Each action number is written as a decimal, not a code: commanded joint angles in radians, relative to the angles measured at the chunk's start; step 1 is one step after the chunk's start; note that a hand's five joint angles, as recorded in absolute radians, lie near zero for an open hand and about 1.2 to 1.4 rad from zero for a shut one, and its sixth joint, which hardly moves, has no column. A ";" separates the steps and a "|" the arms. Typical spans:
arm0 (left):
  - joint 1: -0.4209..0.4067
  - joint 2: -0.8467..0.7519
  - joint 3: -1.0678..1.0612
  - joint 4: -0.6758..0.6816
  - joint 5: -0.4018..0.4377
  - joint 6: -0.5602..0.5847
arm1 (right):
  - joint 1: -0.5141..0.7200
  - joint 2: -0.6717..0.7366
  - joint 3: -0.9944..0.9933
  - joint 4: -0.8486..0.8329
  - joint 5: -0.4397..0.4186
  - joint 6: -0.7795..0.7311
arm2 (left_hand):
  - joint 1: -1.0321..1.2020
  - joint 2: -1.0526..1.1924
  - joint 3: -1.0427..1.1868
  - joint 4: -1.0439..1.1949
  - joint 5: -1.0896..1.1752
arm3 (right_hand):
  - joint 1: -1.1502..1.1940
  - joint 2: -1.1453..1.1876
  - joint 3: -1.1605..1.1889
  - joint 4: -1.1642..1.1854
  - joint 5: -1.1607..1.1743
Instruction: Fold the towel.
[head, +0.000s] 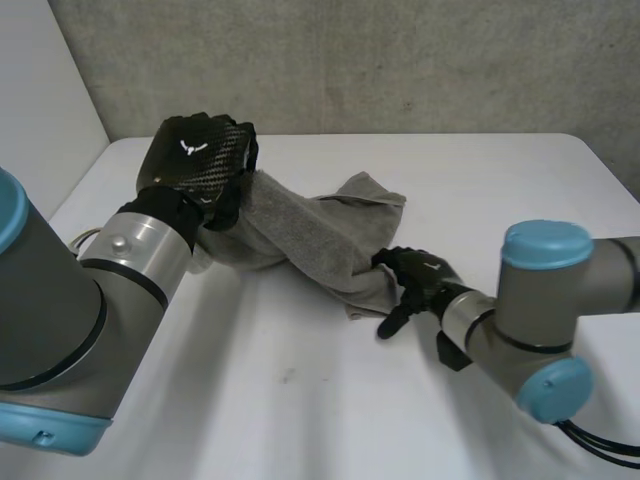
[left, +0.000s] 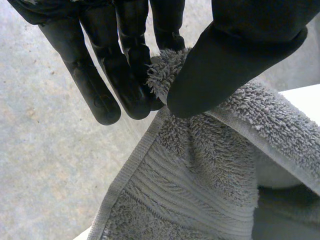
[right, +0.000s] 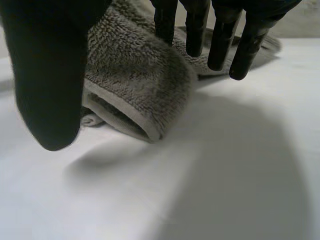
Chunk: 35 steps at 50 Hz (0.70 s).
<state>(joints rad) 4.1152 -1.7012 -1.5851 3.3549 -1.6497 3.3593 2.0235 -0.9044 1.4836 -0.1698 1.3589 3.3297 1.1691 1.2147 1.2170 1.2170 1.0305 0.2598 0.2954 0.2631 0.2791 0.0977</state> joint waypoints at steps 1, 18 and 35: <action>-0.006 0.025 0.016 -0.002 -0.001 -0.003 | 0.067 0.067 -0.069 -0.102 0.106 -0.001 | 0.227 0.182 0.179 0.179 0.191 | 0.203 0.167 0.199 0.183 0.190; 0.034 0.089 0.011 -0.005 -0.002 -0.063 | -0.105 -0.200 -0.049 -0.212 0.178 -0.009 | 0.227 0.182 0.179 0.179 0.191 | 1.136 1.101 1.133 1.117 1.124; 0.131 -0.067 -0.007 -0.136 0.011 -0.055 | -0.218 -0.535 -0.135 0.414 -0.130 -0.603 | 0.227 0.182 0.179 0.179 0.191 | 1.136 1.101 1.133 1.117 1.124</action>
<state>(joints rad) 4.2456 -1.6645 -1.5953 3.3224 -1.6445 3.3001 1.7588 -1.4604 1.3972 -0.1055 1.2870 3.0033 1.1691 1.2175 1.2177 1.2172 1.0387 0.9618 1.1727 1.1832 1.1942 0.9583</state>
